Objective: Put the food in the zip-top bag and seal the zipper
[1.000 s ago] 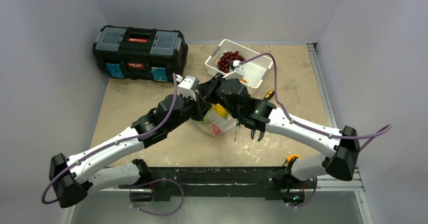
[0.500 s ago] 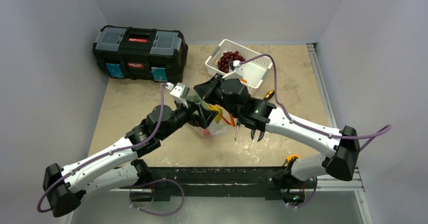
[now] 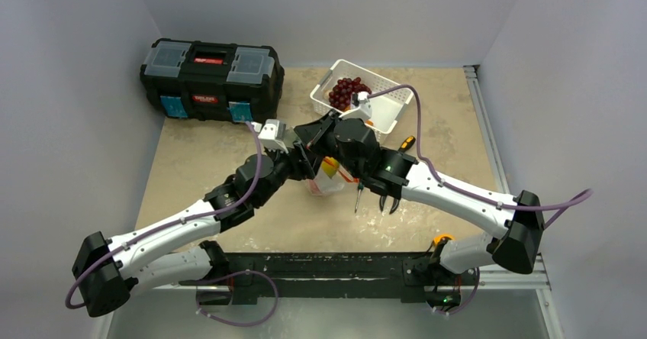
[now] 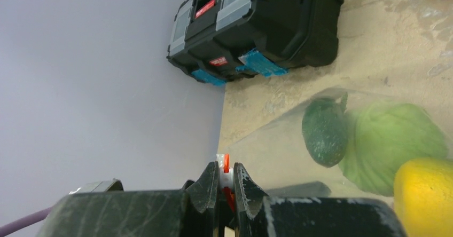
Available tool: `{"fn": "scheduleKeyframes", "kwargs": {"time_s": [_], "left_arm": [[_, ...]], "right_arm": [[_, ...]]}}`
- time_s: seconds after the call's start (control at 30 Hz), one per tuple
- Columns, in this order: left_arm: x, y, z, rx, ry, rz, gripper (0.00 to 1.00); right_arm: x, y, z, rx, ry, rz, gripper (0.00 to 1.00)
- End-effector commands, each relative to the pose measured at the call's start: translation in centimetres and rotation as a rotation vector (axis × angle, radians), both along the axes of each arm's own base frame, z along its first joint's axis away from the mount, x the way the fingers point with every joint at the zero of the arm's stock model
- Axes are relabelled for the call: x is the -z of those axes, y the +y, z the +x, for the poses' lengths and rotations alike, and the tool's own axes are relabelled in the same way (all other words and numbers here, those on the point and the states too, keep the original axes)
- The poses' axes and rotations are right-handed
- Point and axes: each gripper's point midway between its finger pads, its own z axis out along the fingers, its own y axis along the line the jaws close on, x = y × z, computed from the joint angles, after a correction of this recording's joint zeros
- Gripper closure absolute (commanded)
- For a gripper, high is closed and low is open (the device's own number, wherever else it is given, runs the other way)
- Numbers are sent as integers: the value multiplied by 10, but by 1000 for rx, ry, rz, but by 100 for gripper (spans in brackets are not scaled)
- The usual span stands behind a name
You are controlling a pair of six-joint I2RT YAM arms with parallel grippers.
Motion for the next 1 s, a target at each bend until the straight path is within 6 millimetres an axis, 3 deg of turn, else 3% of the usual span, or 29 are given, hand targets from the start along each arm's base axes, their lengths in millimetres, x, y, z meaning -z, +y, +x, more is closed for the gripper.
{"fn": "scheduleKeyframes", "kwargs": {"time_s": [0.0,0.07,0.17,0.27,0.37,0.43,0.57,0.6,0.63,0.7,0.73,0.83,0.97], "left_arm": [[-33,1,12,-68,-64,-112,27],[-34,-2,14,-71,-67,-124,21],[-34,-1,19,-99,-71,-138,24],[-35,-2,23,-112,-77,-144,39],[-31,0,23,-122,-66,-132,63],[-27,0,19,-102,-59,-119,74],[-28,3,2,-27,-61,-90,100],[-29,4,-3,-3,-64,-74,100],[-30,7,-8,18,-65,-55,100],[-32,11,-21,75,-72,-12,100],[-26,13,-27,112,-56,30,100],[-19,14,-45,248,-18,90,100],[-17,14,-66,477,11,105,100]], "right_arm": [[-35,2,-4,20,-18,143,100],[-34,2,-4,23,-13,147,100],[-34,1,-3,30,-8,151,100],[-33,2,-2,39,-8,151,100],[-33,2,0,43,-16,137,100],[-25,-3,1,58,-17,97,99],[-33,2,-2,-52,-152,-25,59],[-41,10,-9,-124,-193,-9,53],[-48,16,-15,-257,-345,-110,41],[-59,23,-32,-425,-372,-57,41],[-59,23,-41,-568,-547,-169,22],[-68,9,-58,-811,-696,-157,9],[-74,-13,-81,-1013,-885,-179,6]]}}
